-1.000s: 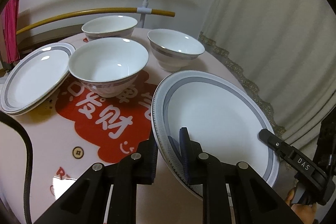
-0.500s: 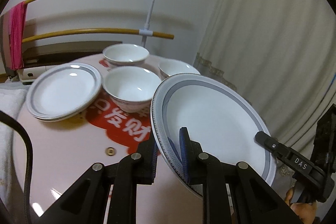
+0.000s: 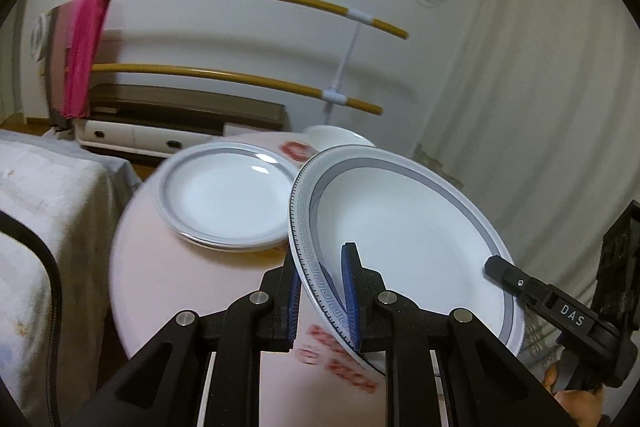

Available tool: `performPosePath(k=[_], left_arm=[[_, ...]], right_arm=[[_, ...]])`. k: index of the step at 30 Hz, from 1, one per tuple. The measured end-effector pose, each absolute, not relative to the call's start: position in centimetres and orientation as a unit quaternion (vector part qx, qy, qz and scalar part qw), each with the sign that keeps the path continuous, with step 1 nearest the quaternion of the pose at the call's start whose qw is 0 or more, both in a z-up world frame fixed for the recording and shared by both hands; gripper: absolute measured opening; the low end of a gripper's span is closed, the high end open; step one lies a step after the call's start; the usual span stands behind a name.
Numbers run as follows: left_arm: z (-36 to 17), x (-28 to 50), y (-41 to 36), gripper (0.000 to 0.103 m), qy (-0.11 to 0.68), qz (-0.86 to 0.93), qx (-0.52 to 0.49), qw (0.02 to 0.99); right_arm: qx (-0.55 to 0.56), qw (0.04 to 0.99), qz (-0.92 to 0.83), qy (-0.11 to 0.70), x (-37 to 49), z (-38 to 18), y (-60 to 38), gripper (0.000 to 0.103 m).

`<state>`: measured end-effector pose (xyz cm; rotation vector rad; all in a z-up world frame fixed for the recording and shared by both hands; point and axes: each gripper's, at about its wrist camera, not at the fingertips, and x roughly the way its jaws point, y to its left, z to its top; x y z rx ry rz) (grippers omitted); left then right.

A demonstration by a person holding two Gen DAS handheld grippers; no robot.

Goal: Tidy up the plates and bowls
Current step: 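Lift and carry the held plate with both tools toward the plate stack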

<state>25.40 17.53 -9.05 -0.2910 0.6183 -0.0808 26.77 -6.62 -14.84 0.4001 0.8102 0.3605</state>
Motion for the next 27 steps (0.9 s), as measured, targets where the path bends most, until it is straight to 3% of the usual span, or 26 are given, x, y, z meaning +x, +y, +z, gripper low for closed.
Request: performPosePath(k=[13,27], left_arm=[[-9.8,24.9,28.2,0.015,0.298,0.028,-0.171,0.939],[-12.5,31.9,31.6,0.015,0.331,0.036,-0.178,0.926]], right_arm=[[0.173,0.861,0.228,0.421,32.3,-17.1,4.7,0.016],[0.150,0.852,0.214,0.453,35.8,-20.2,10.3,0.016]])
